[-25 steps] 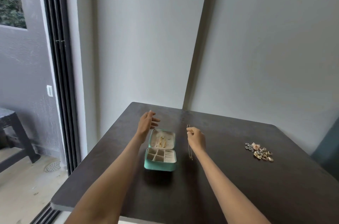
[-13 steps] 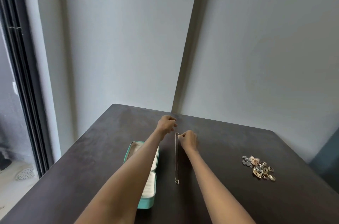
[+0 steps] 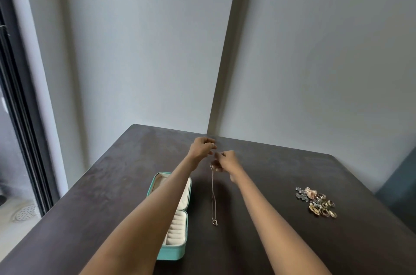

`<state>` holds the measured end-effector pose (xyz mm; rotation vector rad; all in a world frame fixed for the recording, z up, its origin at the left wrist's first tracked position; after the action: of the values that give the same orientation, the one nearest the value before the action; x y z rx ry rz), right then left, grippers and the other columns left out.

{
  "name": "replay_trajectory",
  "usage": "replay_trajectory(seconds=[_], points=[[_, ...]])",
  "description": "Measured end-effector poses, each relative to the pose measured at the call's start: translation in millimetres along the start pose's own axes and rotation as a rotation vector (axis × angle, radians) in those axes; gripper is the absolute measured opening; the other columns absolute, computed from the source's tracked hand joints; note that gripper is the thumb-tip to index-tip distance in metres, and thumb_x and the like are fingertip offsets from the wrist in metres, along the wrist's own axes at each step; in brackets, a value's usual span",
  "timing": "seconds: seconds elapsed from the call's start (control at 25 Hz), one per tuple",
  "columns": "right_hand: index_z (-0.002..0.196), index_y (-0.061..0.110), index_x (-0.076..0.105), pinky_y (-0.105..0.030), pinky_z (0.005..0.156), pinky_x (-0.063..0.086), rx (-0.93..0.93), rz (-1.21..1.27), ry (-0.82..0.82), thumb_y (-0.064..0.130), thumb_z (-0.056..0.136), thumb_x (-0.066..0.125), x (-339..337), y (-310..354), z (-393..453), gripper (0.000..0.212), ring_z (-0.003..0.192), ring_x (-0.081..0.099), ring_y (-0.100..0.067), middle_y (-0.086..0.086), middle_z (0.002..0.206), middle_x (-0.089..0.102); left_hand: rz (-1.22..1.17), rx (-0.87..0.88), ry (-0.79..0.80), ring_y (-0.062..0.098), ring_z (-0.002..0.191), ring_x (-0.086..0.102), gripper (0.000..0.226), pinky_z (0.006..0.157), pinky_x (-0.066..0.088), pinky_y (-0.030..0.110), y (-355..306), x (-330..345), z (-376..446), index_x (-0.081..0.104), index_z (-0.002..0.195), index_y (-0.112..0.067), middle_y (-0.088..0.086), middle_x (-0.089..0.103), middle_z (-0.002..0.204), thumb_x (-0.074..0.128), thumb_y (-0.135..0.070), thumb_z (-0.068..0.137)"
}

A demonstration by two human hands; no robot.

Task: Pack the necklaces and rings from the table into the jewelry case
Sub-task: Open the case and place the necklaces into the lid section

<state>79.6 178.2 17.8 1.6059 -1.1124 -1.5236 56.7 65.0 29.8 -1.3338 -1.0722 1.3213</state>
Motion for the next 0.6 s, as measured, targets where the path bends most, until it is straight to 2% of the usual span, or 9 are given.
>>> replay_trajectory(seconds=[0.08,0.16,0.32,0.4,0.48,0.6], points=[[0.071,0.012,0.057,-0.021,0.047,0.045,0.053,0.201,0.062,0.026,0.096,0.047,-12,11,-17,0.031,0.041,0.052,-0.010,-0.001,0.054,0.057,-0.037,0.011,0.065,0.016,0.068,0.058,0.022,0.063,0.043,0.022,-10,9,-14,0.062,0.107,-0.003,0.007,0.063,0.086,0.045,-0.007,0.094],[0.068,0.015,0.054,-0.017,0.042,0.039,0.047,0.177,0.102,0.029,0.095,0.048,-25,21,-34,0.031,0.039,0.043,-0.007,0.002,0.052,0.046,-0.082,-0.045,0.172,0.014,0.058,0.055,0.025,0.064,0.044,0.027,-18,18,-31,0.060,0.096,-0.005,0.006,0.058,0.075,0.039,-0.019,0.099],[0.066,0.017,0.045,-0.016,0.035,0.023,-0.013,0.153,0.021,0.016,0.089,0.050,-55,31,-61,0.024,0.038,0.027,-0.008,0.002,0.052,0.032,-0.075,-0.243,0.394,0.013,0.049,0.028,0.050,0.042,0.041,0.019,-26,24,-69,0.053,0.080,-0.009,0.002,0.032,0.059,0.023,-0.043,0.102],[0.064,0.017,0.043,-0.015,0.034,0.018,-0.052,0.172,-0.054,0.012,0.088,0.050,-69,32,-72,0.026,0.040,0.022,-0.009,0.001,0.054,0.027,-0.070,-0.285,0.471,0.011,0.046,0.022,0.054,0.041,0.033,0.019,-30,22,-86,0.048,0.073,-0.012,-0.001,0.025,0.055,0.022,-0.051,0.099],[0.058,0.020,0.036,-0.016,0.036,0.013,-0.092,0.143,-0.114,0.012,0.088,0.051,-78,26,-80,0.034,0.044,0.016,-0.011,0.001,0.054,0.022,-0.134,-0.264,0.540,0.009,0.040,0.021,0.052,0.044,0.027,0.020,-36,21,-99,0.041,0.065,-0.016,-0.005,0.023,0.048,0.026,-0.053,0.098],[0.053,0.023,0.023,-0.017,0.039,0.011,-0.131,-0.024,-0.184,0.015,0.089,0.051,-84,12,-89,0.046,0.045,0.013,-0.012,0.001,0.053,0.019,-0.387,-0.202,0.530,0.008,0.039,0.020,0.043,0.041,0.025,0.018,-44,15,-109,0.037,0.061,-0.019,-0.007,0.023,0.047,0.042,-0.040,0.097]])
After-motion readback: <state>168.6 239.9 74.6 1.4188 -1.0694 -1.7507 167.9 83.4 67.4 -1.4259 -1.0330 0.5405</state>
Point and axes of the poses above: each hand's wrist, its own z-axis towards the middle knuckle, its own x-axis out of the palm, y = z × x, the point moved 4 cm from there along z, towards the middle knuckle
